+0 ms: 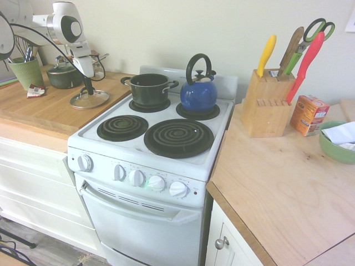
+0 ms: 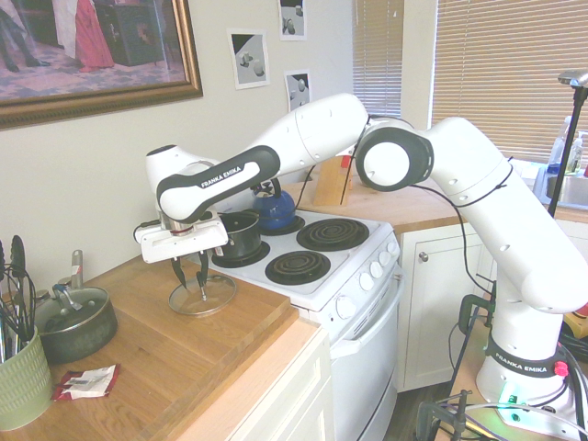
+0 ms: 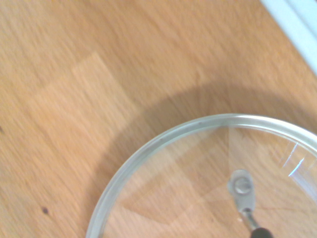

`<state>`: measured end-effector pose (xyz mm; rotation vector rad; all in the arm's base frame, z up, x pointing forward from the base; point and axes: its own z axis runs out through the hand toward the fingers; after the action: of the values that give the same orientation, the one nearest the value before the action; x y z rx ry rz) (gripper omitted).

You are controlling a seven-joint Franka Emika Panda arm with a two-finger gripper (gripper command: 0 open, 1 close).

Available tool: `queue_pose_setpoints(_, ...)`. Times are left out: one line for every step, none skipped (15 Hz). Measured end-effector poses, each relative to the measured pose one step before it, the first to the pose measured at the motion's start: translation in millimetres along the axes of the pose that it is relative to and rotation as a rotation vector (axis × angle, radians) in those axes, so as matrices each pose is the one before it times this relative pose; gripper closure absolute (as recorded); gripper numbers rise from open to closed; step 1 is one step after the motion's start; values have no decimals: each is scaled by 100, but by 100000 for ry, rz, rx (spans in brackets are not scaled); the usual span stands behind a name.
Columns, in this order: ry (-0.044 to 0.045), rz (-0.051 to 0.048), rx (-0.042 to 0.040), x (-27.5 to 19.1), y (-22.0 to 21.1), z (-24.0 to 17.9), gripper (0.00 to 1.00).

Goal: Cover the lid of the pot

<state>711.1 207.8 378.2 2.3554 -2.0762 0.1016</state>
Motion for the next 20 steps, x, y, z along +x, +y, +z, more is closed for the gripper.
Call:
queue_pose_setpoints(-51,-45,237,184,-45,-41,100)
queue_pose_setpoints(-86,-49,274,83,-35,-27,100)
queue_pose_setpoints(-89,-85,439,-7,-39,-44,100)
queue_pose_setpoints(-39,-59,218,-9,-12,-62,100)
queue_pose_setpoints(-45,-87,148,-44,0,33,100)
queue_pose_setpoints(-16,-83,78,-30,8,-49,100)
queue_pose_setpoints(-17,-33,50,-6,2,-40,100)
queue_pose_setpoints(-83,-31,68,1,0,-51,100)
queue_pose_setpoints(-166,-72,137,-16,-13,-20,100)
queue_pose_setpoints(-391,-25,204,2,-11,-71,100)
queue_pose_setpoints(-628,-103,785,16,-56,-247,100)
queue_pose_setpoints(-656,-195,1625,53,-88,-703,100)
queue_pose_setpoints(-691,-123,1965,102,-25,-1338,100)
queue_pose_setpoints(-713,106,2428,222,15,-1904,100)
queue_pose_setpoints(-574,130,2560,339,86,-2124,100)
queue_pose_setpoints(-572,302,2254,474,159,-2003,100)
queue_pose_setpoints(-574,847,1663,780,116,-1774,100)
queue_pose_setpoints(-704,1268,1284,1098,-26,-1472,100)
queue_pose_setpoints(-424,1724,816,1605,-115,-1001,100)
queue_pose_setpoints(-70,2266,496,2033,-211,-596,100)
